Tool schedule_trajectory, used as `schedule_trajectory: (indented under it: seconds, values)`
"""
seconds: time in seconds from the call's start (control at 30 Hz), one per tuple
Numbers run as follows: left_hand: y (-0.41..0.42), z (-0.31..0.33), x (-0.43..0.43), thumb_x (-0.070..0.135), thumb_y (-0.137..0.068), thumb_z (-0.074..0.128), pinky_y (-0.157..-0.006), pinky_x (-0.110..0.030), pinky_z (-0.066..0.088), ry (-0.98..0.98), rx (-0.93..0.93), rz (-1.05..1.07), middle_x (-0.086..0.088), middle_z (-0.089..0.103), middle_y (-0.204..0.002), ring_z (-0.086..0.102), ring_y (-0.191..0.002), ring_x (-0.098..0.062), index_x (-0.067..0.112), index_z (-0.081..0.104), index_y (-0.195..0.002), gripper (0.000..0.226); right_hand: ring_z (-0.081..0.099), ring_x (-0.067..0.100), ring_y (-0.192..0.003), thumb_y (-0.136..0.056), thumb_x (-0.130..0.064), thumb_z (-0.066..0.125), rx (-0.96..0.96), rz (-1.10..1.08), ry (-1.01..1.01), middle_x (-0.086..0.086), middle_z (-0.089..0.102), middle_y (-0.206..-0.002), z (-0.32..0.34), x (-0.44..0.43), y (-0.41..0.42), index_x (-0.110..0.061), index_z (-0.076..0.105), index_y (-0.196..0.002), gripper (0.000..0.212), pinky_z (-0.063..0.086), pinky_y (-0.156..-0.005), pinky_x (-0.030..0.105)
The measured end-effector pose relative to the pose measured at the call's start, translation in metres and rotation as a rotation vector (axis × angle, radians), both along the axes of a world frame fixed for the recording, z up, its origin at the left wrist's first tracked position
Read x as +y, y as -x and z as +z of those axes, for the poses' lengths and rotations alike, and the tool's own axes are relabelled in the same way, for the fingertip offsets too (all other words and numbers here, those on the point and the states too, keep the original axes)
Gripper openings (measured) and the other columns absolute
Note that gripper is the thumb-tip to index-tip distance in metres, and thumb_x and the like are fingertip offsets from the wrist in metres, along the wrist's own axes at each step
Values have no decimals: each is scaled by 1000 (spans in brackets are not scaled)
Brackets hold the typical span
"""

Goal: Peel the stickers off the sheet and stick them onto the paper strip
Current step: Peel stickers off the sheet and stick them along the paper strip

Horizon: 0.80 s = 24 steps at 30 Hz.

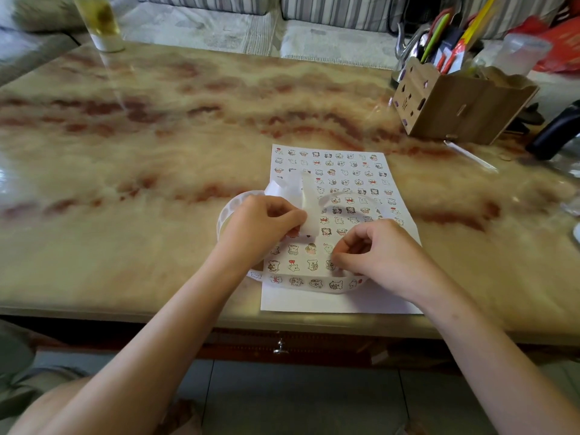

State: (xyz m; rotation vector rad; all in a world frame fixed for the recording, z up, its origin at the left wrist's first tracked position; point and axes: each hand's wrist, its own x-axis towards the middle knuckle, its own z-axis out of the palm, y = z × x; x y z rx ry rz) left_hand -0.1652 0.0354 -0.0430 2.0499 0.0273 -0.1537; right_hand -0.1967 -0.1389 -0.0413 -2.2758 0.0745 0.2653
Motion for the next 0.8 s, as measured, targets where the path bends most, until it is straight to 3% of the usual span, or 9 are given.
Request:
schedule_trajectory:
  seconds: [0.13, 0.2, 0.33, 0.6, 0.8]
  values:
    - [0, 0, 0, 24, -85, 64, -87, -45, 52, -4, 6, 2, 1, 69, -68, 60, -69, -18, 9, 73, -75, 19, 58, 1, -55, -77, -14, 72, -31, -11, 27, -8, 70, -61, -1, 2, 2, -16, 70, -69, 8, 47, -61, 27]
    - [0, 0, 0, 24, -85, 65, -86, -45, 52, -14, 7, 3, 4, 68, -65, 61, -69, -20, 10, 72, -74, 19, 65, 9, -62, -76, -14, 73, -42, -20, 33, -5, 70, -64, -1, 3, 3, -17, 69, -70, 8, 53, -68, 33]
    - [2, 2, -1, 25, -84, 66, -87, -46, 54, -26, 5, 15, -1, 72, -71, 69, -84, -30, 11, 73, -74, 18, 68, 15, -72, -77, -16, 75, -58, -1, 59, -3, 71, -71, -2, 5, 4, -17, 68, -74, 7, 56, -77, 40]
    - [5, 6, -1, 25, -84, 66, -81, -45, 56, -32, 27, 24, 0, 70, -71, 69, -79, -29, 13, 73, -72, 18, 52, 7, -60, -72, -23, 82, -71, -8, 90, -7, 61, -69, -2, 1, 3, -22, 61, -83, 23, 40, -58, 26]
    - [4, 5, -1, 26, -84, 66, -81, -40, 56, -39, 24, 35, 10, 65, -62, 68, -71, -19, 14, 73, -72, 18, 54, 10, -65, -78, -20, 77, -53, 23, 127, -8, 59, -71, -1, -2, 0, -22, 60, -85, 18, 46, -66, 31]
